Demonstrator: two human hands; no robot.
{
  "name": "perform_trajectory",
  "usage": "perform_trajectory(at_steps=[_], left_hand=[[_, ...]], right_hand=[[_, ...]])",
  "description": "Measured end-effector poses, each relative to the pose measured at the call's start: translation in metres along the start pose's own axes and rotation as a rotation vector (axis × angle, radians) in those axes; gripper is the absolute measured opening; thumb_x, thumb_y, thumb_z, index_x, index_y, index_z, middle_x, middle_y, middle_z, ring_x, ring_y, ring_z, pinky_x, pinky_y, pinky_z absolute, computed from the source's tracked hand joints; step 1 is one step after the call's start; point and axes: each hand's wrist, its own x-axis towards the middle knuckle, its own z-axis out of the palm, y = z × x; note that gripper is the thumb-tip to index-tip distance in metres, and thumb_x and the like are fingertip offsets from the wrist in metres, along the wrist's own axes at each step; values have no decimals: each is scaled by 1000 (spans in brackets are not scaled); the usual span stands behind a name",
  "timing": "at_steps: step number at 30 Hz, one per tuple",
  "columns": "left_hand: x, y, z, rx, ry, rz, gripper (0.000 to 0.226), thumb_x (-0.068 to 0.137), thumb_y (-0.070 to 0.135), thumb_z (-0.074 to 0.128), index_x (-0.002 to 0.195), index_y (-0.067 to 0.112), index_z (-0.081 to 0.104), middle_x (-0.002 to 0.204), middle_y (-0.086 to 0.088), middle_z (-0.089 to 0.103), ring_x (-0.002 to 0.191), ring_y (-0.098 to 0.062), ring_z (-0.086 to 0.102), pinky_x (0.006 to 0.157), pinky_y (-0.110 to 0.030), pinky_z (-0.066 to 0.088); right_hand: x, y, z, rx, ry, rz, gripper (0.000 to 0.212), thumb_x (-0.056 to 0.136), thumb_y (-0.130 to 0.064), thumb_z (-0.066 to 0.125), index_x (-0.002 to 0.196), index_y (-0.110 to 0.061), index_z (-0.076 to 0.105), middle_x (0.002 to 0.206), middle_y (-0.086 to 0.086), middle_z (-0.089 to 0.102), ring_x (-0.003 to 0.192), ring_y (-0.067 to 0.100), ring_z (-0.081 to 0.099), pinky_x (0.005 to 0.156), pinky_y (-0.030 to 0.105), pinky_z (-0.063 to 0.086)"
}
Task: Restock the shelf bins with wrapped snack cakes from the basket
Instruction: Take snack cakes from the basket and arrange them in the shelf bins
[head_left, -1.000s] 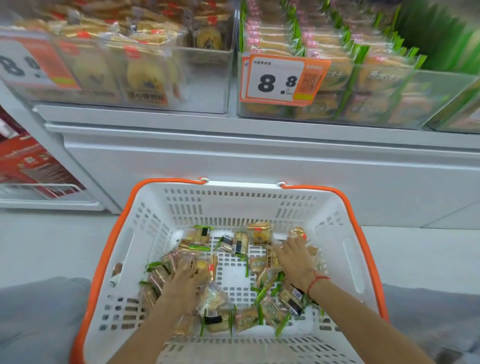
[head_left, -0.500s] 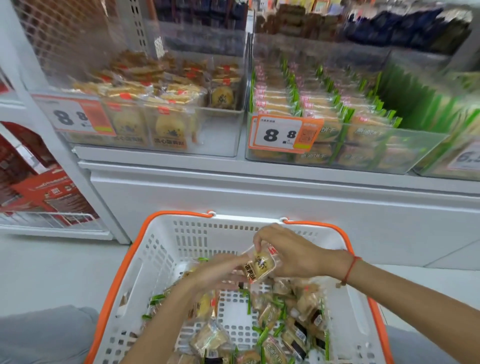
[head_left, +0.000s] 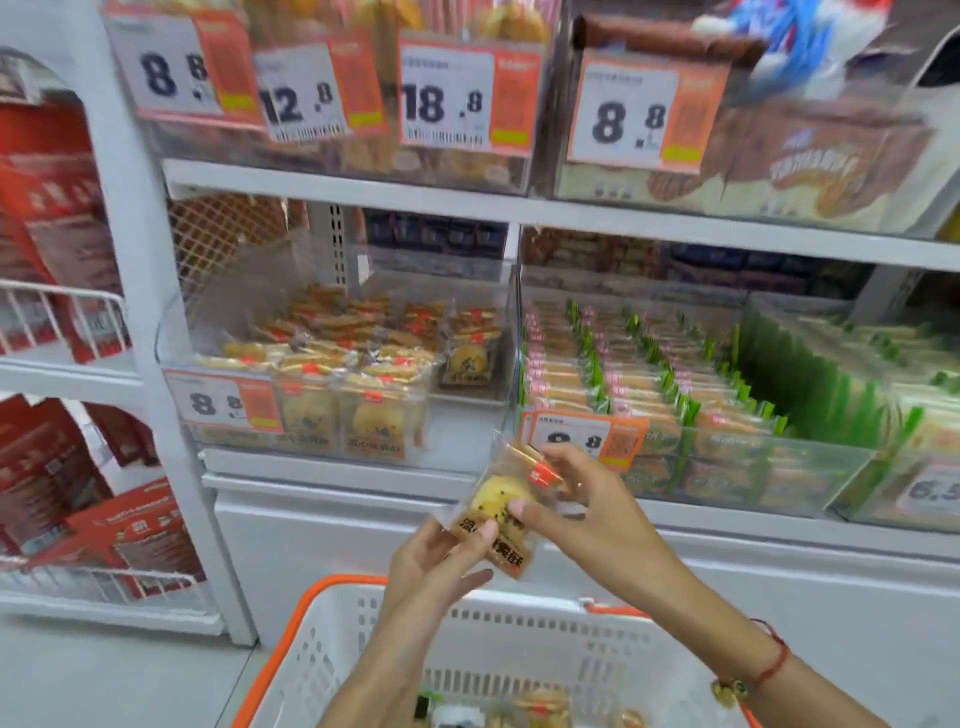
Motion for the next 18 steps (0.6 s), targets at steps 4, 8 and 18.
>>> perform_trajectory(at_steps=[4, 8, 18], left_hand=[[8, 38, -10, 230, 72, 232, 35, 66, 38, 76, 99, 27, 70, 97, 10, 73, 93, -7, 67, 77, -16, 50], [40, 85, -40, 525, 319, 650, 27, 82, 54, 63, 104, 37, 65, 110, 19, 63, 107, -3, 55, 92, -26, 40], [129, 137, -93, 1615, 200, 467, 43, 100, 43, 27, 136, 33, 48, 140, 6, 51, 125, -17, 46, 92, -33, 40]], right_hand=[[21, -29, -11, -14, 22, -139, 37, 76, -15, 80, 102, -34, 61, 95, -15, 68, 91, 0, 62, 78, 20, 50], [48, -67, -16, -240, 206, -401, 40, 74, -12, 79, 105, -29, 60, 101, -17, 62, 91, 1, 58, 73, 13, 45], [148, -102, 0, -1017, 163, -284, 35, 91, -29, 57, 123, -20, 46, 114, 3, 56, 96, 34, 58, 69, 37, 40]])
